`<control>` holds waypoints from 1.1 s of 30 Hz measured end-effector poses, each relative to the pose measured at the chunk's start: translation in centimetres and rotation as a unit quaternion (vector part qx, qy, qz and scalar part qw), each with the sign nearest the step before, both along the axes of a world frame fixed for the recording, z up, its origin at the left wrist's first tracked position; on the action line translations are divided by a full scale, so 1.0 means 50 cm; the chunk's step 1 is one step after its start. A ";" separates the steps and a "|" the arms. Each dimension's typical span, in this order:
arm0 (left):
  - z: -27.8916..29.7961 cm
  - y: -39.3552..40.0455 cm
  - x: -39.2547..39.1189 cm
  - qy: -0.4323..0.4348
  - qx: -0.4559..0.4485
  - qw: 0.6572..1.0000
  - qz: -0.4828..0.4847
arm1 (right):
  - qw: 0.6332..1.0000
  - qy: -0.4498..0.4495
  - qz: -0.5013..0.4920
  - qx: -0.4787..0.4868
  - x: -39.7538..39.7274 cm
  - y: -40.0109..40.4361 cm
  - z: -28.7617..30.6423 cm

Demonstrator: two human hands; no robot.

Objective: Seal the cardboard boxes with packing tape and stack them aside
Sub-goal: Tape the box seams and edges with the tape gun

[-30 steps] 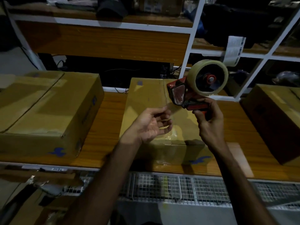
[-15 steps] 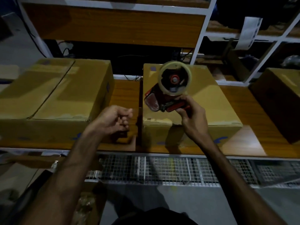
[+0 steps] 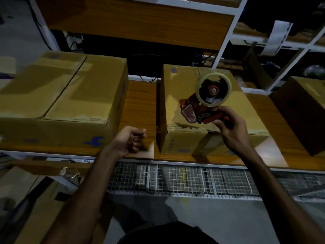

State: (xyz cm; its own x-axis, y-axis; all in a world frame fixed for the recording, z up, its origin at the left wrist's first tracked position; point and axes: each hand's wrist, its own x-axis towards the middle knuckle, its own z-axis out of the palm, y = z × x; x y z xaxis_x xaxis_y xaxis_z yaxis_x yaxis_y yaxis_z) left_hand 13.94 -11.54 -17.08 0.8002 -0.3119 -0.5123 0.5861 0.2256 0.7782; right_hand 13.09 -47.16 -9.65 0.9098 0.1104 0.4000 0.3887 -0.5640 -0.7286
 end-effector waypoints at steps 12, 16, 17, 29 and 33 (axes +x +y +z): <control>-0.087 -0.056 0.014 0.022 -0.032 0.998 -0.040 | 0.998 0.057 -0.003 0.013 0.006 -0.037 -0.040; -0.104 -0.095 0.015 0.068 -0.045 0.996 -0.045 | 0.998 0.058 0.003 0.023 0.006 -0.042 -0.052; -0.105 -0.105 0.015 0.074 -0.041 0.995 -0.045 | 0.998 0.059 0.006 0.024 0.006 -0.042 -0.052; -0.145 -0.149 -0.045 0.037 0.131 0.990 0.020 | 0.996 0.075 0.025 0.031 0.008 -0.054 -0.061; -0.109 -0.201 -0.060 -0.235 0.349 0.897 0.137 | 0.995 0.081 0.027 0.043 0.006 -0.051 -0.060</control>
